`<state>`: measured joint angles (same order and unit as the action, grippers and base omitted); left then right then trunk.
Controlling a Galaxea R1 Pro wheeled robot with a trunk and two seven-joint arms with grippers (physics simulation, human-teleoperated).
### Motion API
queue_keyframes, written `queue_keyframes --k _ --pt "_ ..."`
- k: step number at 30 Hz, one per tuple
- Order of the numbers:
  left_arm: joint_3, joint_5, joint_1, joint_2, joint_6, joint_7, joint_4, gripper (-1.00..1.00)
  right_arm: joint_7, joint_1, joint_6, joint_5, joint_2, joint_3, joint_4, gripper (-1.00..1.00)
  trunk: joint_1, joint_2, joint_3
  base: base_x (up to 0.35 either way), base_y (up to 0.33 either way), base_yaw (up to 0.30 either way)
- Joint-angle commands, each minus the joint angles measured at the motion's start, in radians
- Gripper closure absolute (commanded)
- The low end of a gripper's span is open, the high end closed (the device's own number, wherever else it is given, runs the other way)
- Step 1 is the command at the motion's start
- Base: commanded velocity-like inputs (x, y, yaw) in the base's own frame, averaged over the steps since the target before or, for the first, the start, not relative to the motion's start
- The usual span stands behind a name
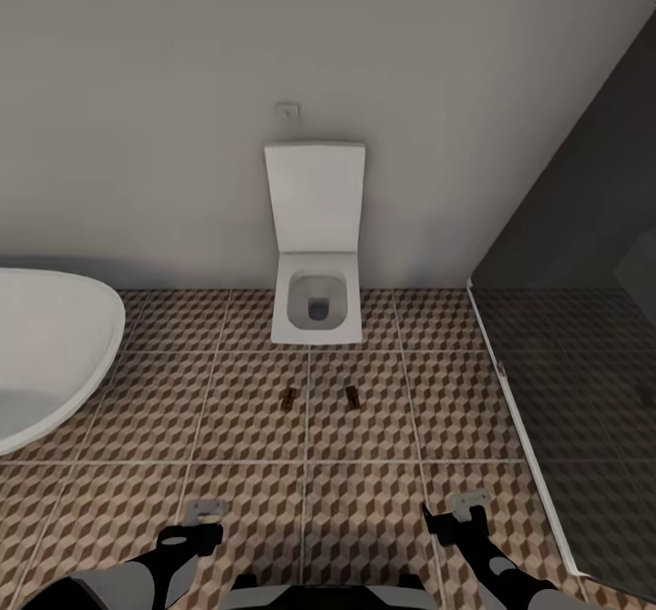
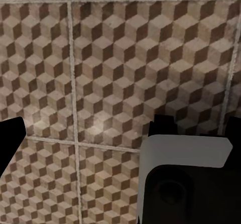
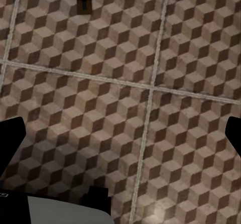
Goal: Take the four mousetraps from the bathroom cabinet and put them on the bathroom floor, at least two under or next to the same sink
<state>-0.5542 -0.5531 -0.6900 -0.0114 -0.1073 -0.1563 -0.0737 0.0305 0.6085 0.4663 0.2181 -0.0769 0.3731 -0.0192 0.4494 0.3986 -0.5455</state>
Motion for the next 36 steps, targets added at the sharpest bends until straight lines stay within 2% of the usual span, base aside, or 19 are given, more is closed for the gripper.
queue_keyframes --k 1,36 --pt "-0.006 -0.004 -0.001 0.001 -0.005 0.0 -0.003 -1.0 0.003 0.001 0.003 0.01 0.0 0.007 0.001 -1.0 0.001 0.001 0.0 0.0 0.0 0.0" --pt "-0.006 -0.004 -0.001 0.002 -0.003 0.0 -0.003 -1.0 0.002 0.001 0.002 0.01 0.003 0.007 0.001 -1.0 0.001 0.001 0.058 0.0 0.0 0.0"
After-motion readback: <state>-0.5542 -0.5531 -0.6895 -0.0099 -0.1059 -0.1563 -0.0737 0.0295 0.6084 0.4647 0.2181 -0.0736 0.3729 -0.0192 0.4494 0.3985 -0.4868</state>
